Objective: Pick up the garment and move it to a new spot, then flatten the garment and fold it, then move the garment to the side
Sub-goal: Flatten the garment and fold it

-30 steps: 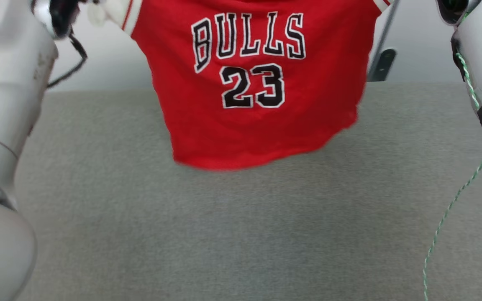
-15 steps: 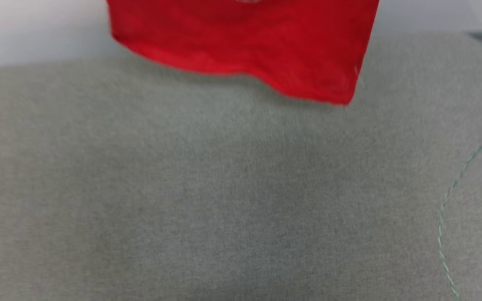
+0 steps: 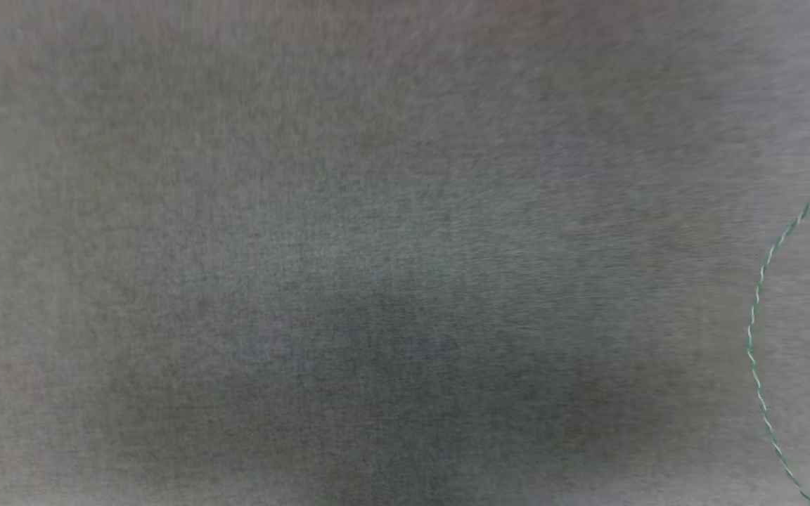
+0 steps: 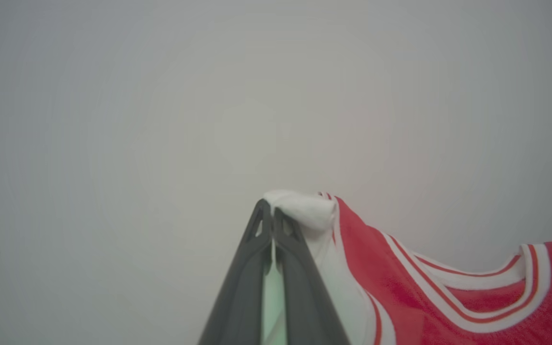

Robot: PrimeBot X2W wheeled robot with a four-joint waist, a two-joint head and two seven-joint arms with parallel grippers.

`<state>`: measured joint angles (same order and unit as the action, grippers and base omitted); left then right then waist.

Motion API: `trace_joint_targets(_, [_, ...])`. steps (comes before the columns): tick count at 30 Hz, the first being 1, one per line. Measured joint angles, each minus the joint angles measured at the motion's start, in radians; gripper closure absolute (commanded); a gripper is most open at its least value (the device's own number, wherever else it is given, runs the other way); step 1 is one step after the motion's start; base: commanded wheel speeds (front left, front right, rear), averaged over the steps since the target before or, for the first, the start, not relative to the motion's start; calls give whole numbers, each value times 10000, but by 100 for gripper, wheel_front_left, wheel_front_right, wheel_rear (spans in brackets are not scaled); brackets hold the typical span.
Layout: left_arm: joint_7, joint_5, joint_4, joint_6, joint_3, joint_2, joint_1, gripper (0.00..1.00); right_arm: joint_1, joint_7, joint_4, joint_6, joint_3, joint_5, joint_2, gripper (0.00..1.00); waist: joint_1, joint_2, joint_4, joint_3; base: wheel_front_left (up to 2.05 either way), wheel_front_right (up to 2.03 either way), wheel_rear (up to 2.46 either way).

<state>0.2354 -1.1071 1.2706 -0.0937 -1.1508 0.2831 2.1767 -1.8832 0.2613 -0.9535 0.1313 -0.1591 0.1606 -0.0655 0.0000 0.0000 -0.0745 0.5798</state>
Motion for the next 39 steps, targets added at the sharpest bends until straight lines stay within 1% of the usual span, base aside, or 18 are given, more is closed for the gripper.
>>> trace_joint_targets(3, [238,113,-182,-247,282,36,639,100,348,27,1365,0,-309,533,109,100,0,0,180,614,0,0,0])
trace_joint_targets(6, [253,286,-706,-466,784,123,1080,100,509,27,2136,0,-506,865,130,100,0,0,367,1125,0,0,0])
trace_joint_targets(8, [290,370,-963,-510,1164,98,1061,100,508,27,2316,0,-531,811,132,100,0,0,507,1409,0,0,0])
trace_joint_targets(10, [278,723,-1239,-564,1315,105,839,100,548,25,2247,0,-642,765,150,100,0,0,668,1635,0,0,0])
trace_joint_targets(14, [290,918,-1300,-585,1804,107,404,100,696,27,1843,0,-539,343,140,100,0,1,932,2014,0,0,0])
trace_joint_targets(18, [276,907,-754,-247,1739,-54,-332,100,927,23,1101,0,-211,-186,155,100,0,0,1130,2143,0,0,0])
trace_joint_targets(19, [205,1018,-619,-136,1601,-67,-414,100,970,25,915,0,59,-230,138,100,0,1,1142,2122,0,0,0])
trace_joint_targets(21, [2,961,-435,58,1546,-190,-764,100,1095,25,384,0,326,-671,155,100,0,0,1166,2026,0,0,0])
trace_joint_targets(24, [-675,880,-180,247,1423,-251,-1562,100,1489,21,-360,0,993,-1164,140,100,0,0,1194,1761,0,0,0])
trace_joint_targets(27, [-1143,851,-23,295,1289,-94,-2099,100,1649,-21,-1289,0,1515,-2040,142,100,0,0,1178,1378,0,0,0])
trace_joint_targets(28, [-1294,779,-2,353,1315,-44,-2272,100,1700,-29,-1501,0,1772,-2102,130,100,0,1,1158,1233,0,0,0])
trace_joint_targets(29, [-1444,723,19,376,1287,-21,-2499,100,1758,-33,-1666,0,1958,-2435,150,100,0,0,1131,1077,0,0,0])
trace_joint_targets(31, [-1430,848,40,431,1124,4,-3115,100,2028,-194,-1969,0,2525,-3083,130,100,0,0,1072,727,0,0,0])
trace_joint_targets(32, [-1519,639,46,464,1225,-17,-3485,100,2315,-366,-2077,0,2865,-3494,128,100,0,1,1049,539,0,0,0])
trace_joint_targets(33, [-1641,692,63,512,1066,-8,-3838,100,2659,-577,-2125,0,3214,-3856,128,100,0,0,1030,339,0,0,0])
trace_joint_targets(35, [-1641,569,79,604,1141,25,-4464,100,3249,-928,-2094,0,3889,-4314,130,100,0,0,998,-67,0,0,0])
trace_joint_targets(37, [-1720,598,86,738,1007,140,-5039,100,3800,-1254,-1848,0,4474,-4874,136,100,0,0,973,-500,0,0,0])
trace_joint_targets(39, [-1829,380,94,853,1124,190,-5729,100,4469,-1693,-1522,0,4974,-5507,138,100,0,0,953,-934,0,0,0])
